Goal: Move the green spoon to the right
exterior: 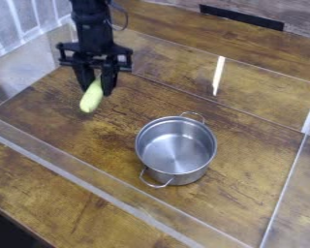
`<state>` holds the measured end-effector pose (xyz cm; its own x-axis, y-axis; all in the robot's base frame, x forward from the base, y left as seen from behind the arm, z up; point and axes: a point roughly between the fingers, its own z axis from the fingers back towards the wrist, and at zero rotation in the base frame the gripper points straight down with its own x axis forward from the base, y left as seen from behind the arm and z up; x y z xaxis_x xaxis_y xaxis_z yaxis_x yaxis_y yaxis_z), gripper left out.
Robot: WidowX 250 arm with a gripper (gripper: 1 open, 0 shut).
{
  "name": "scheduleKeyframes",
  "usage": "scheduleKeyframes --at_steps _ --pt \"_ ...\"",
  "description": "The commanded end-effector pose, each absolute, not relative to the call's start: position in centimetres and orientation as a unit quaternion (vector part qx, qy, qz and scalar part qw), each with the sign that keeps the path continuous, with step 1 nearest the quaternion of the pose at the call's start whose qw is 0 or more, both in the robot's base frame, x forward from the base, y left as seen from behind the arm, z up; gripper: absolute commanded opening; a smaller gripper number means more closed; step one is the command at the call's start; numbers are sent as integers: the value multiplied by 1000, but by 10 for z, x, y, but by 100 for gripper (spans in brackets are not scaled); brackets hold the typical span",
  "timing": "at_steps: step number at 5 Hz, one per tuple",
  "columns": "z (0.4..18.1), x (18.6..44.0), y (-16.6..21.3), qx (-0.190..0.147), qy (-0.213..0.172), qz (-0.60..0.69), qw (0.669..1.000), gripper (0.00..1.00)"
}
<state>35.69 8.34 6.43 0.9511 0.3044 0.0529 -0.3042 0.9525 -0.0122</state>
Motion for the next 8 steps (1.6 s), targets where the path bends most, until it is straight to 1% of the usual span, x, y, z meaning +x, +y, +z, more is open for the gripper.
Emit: scheduleKeyframes --at_steps 1,4,5,6,7,8 --pt "79 368 87 1 -64 140 988 0" --pt "101 371 103 -1 -66 72 995 0" --pt "98 368 108 4 -64 88 994 0" --pt "107 389 96 8 -67 88 994 0" --pt "119 413 77 11 -75 79 994 0" --pt "127 428 49 5 -81 55 995 0"
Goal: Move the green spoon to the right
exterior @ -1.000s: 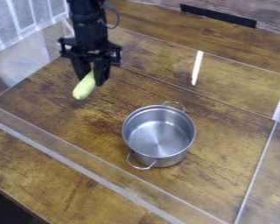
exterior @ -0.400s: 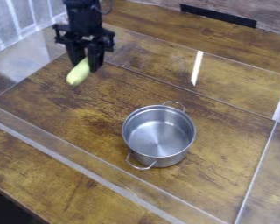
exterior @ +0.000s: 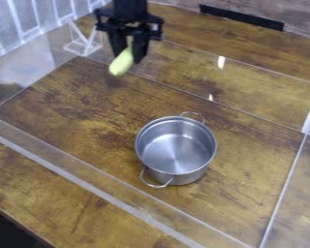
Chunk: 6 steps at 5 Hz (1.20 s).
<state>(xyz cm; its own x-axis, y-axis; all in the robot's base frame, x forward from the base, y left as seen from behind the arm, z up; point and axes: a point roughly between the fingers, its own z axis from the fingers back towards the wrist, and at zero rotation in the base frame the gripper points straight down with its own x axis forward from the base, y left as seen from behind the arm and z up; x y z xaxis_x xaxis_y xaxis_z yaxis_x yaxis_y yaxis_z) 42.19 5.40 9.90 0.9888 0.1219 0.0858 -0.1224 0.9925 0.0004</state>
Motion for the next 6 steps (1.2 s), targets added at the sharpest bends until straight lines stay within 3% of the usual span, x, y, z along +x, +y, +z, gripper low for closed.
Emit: scheduleKeyframes --at_steps 1,3,4,6 --pt "133 433 34 4 -82 43 996 0" --pt "140 442 -1 -3 -76 -26 997 0" --pt "132 449 -20 -5 -69 -61 996 0" --pt "96 461 -39 -3 -43 -104 994 0"
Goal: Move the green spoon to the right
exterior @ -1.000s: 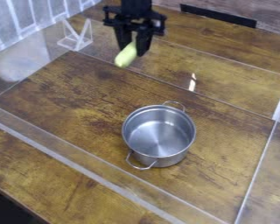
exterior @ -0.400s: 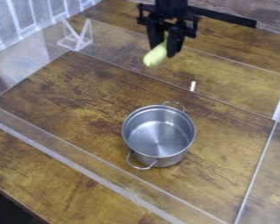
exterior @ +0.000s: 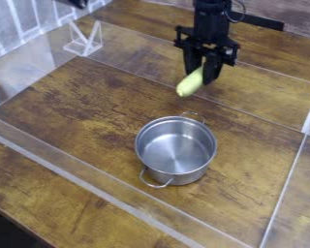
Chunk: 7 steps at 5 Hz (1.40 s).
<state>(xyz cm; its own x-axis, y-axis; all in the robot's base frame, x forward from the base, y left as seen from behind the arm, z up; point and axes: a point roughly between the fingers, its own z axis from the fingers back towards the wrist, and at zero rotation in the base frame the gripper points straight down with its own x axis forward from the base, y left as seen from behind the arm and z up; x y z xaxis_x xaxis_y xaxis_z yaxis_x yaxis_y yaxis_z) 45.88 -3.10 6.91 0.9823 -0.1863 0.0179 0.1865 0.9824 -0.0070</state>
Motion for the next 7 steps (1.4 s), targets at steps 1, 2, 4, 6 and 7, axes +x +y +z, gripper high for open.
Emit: scheduleKeyframes --at_steps 1,2,4,6,7 --pt "86 460 -31 0 -29 -76 997 0" --pt "76 459 -22 4 -16 -49 999 0" --pt "73 460 -3 13 7 41 999 0" --pt "72 461 20 18 23 28 999 100" --pt "68 462 23 19 27 29 999 0"
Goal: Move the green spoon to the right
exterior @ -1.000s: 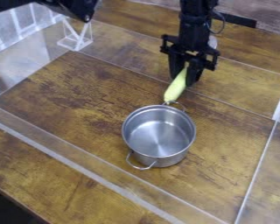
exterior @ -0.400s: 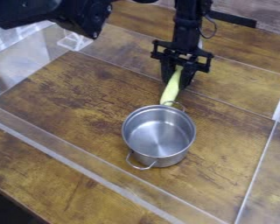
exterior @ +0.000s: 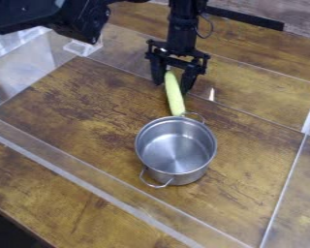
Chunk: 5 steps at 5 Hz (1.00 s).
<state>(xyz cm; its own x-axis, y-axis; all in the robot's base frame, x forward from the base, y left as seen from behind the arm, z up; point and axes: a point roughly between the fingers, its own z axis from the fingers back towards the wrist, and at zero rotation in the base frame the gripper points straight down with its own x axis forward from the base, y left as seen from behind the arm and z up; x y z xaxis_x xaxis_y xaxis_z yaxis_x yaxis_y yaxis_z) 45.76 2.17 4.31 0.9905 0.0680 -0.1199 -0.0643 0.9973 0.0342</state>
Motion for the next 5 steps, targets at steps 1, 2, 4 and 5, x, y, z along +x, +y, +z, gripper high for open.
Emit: scheduleKeyframes --at_steps 1,2,4,5 --pt "63 461 19 17 28 26 999 0" --pt "58 457 16 16 31 24 999 0" --pt "55 456 9 16 36 -13 999 0" --pt "60 452 0 14 34 -30 999 0"
